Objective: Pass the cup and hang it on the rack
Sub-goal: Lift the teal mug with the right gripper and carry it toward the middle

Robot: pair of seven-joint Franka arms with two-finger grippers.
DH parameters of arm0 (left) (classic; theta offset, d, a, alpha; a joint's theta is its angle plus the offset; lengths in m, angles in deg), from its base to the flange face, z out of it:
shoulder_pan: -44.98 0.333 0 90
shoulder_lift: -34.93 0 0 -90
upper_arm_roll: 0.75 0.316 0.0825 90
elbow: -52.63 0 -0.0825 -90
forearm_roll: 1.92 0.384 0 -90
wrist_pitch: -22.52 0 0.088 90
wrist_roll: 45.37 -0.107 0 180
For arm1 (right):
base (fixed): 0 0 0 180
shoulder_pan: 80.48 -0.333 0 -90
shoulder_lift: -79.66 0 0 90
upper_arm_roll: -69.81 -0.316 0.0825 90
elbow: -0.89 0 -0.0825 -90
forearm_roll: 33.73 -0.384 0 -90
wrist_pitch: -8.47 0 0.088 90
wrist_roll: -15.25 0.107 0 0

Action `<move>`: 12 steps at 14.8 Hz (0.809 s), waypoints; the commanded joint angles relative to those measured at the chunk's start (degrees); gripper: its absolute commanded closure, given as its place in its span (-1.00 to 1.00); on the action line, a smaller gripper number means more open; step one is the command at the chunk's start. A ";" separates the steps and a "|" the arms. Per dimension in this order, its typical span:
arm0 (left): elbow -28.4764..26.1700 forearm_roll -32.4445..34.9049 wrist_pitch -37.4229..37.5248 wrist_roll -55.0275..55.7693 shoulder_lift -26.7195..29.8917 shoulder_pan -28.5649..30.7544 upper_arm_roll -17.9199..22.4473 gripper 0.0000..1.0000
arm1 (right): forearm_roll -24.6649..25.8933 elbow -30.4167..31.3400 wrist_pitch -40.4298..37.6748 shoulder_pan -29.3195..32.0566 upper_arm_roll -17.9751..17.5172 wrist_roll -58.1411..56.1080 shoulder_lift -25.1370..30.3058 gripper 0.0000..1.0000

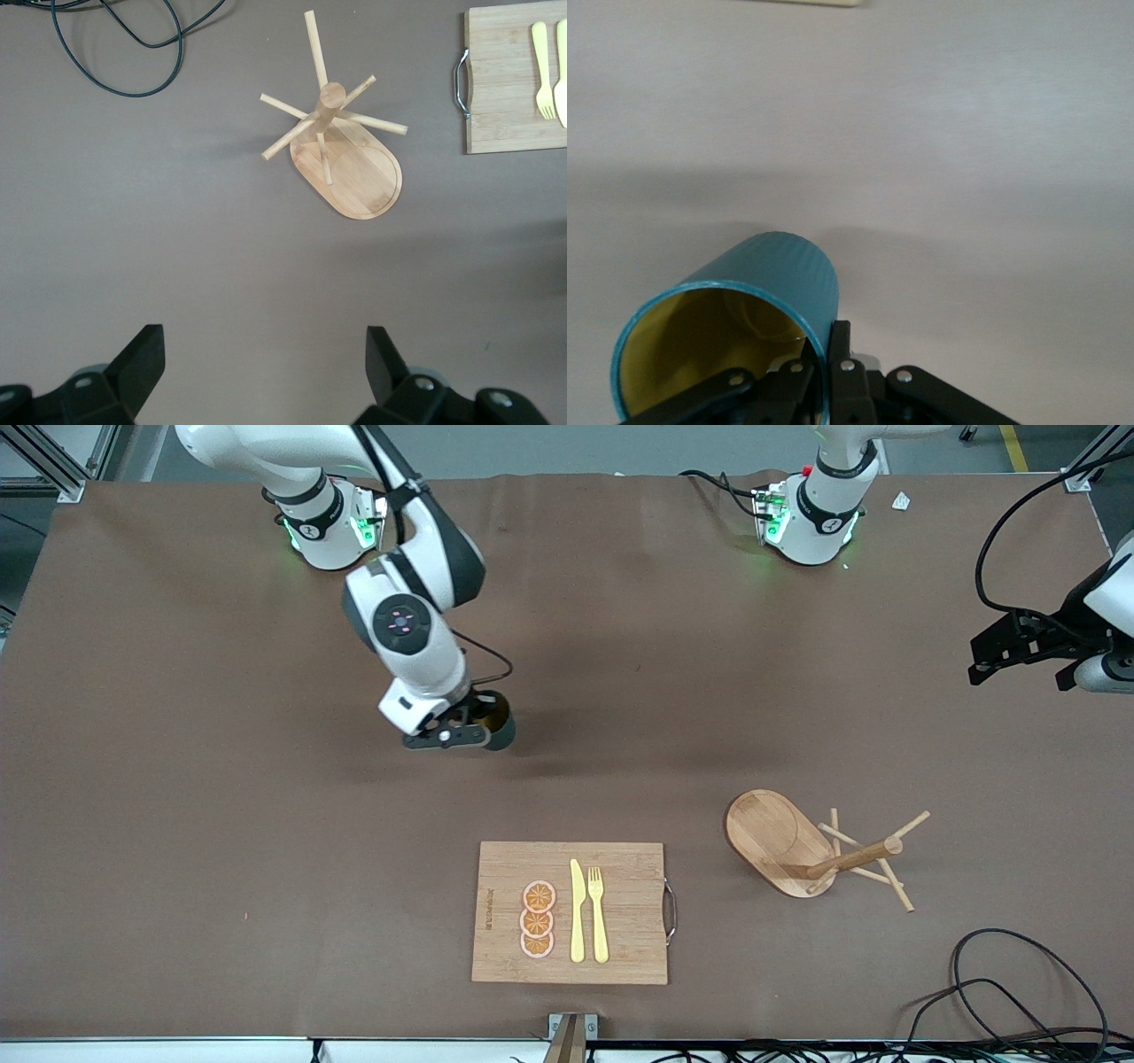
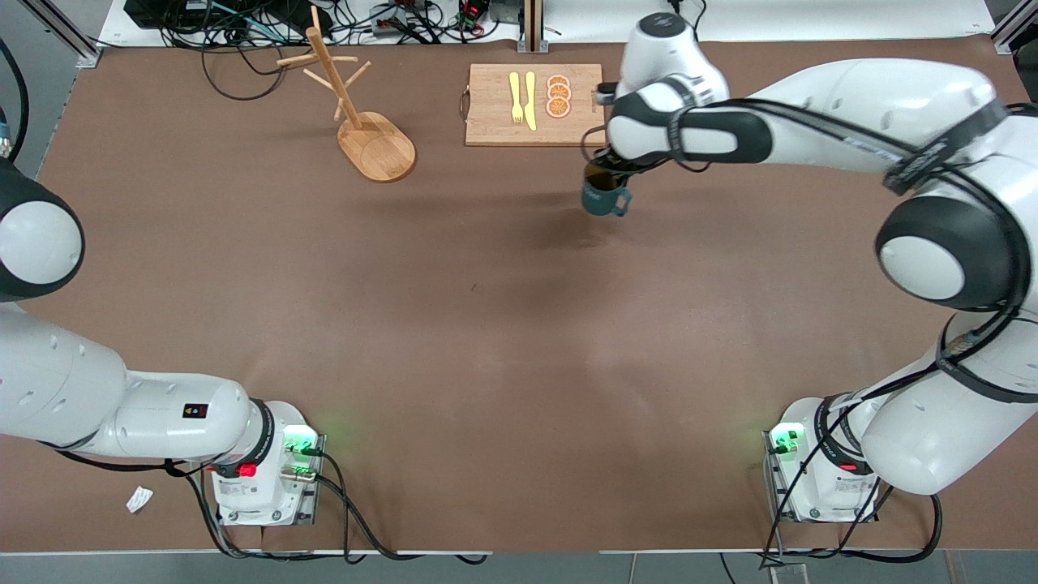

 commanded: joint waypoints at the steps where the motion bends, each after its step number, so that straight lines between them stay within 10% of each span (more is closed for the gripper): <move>1: 1.00 0.12 -0.09 -0.47 -0.54 0.39 -0.26 -1.00 | -1.03 -6.98 -0.53 -3.61 0.87 1.33 -5.53 1.00; 12: 1.08 -0.23 -0.09 -0.38 -0.54 0.48 -0.26 -1.00 | -1.91 -14.64 -0.35 -10.39 0.87 3.27 -13.18 0.98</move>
